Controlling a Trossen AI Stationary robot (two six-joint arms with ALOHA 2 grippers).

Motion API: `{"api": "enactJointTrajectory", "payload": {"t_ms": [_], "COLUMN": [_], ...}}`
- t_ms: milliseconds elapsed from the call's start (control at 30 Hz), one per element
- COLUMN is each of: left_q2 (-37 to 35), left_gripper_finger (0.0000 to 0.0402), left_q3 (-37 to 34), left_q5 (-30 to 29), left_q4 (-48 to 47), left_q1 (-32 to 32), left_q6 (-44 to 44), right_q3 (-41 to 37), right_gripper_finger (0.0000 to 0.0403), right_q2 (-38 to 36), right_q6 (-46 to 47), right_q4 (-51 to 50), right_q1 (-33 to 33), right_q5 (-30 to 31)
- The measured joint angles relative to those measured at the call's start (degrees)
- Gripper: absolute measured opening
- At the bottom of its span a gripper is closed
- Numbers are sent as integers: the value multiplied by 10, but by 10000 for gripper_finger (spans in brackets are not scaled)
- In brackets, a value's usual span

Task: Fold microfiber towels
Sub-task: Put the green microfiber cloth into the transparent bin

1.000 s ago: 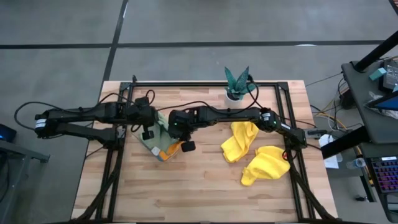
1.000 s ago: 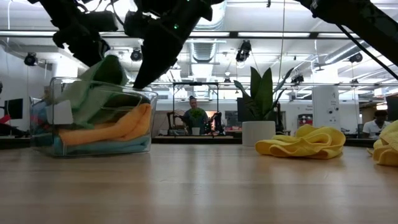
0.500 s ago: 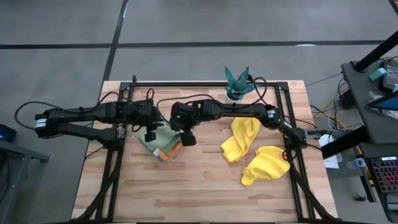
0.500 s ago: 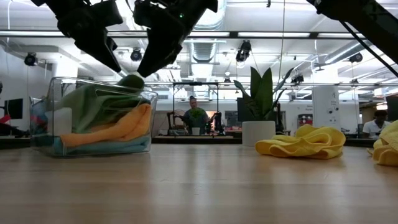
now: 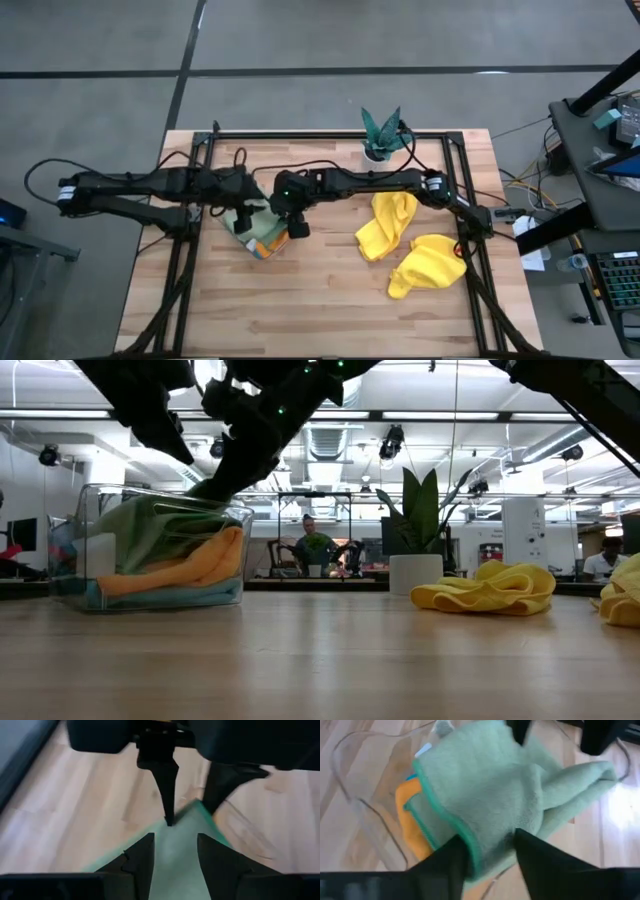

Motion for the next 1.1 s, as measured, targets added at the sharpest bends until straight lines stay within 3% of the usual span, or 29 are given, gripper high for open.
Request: {"api": "enactJointTrajectory", "payload": {"t_ms": [167, 233, 433, 767, 1100], "left_q2": [5, 6, 7, 61, 83], "left_gripper_finger": [134, 134, 134, 134, 134], "left_q3": [-1, -1, -4, -24, -25], "left_q5": [2, 2, 2, 1, -8], "left_q4": [0, 0, 1, 1, -30], "left_q1": [-50, -66, -113, -156, -156], "left_q6": [-54, -79, -149, -201, -200], "right_q3": [-5, -5, -3, -2, -2], "right_gripper_finger": [31, 19, 42, 135, 131], "right_q2": [-3, -4, -7, -15, -57], "right_q6": [-30, -40, -18, -31, -46], "right_q4": [-16, -34, -74, -103, -118], "right_q1": [8, 10, 10, 9, -26], "right_q5": [-6, -13, -26, -26, -25]}}
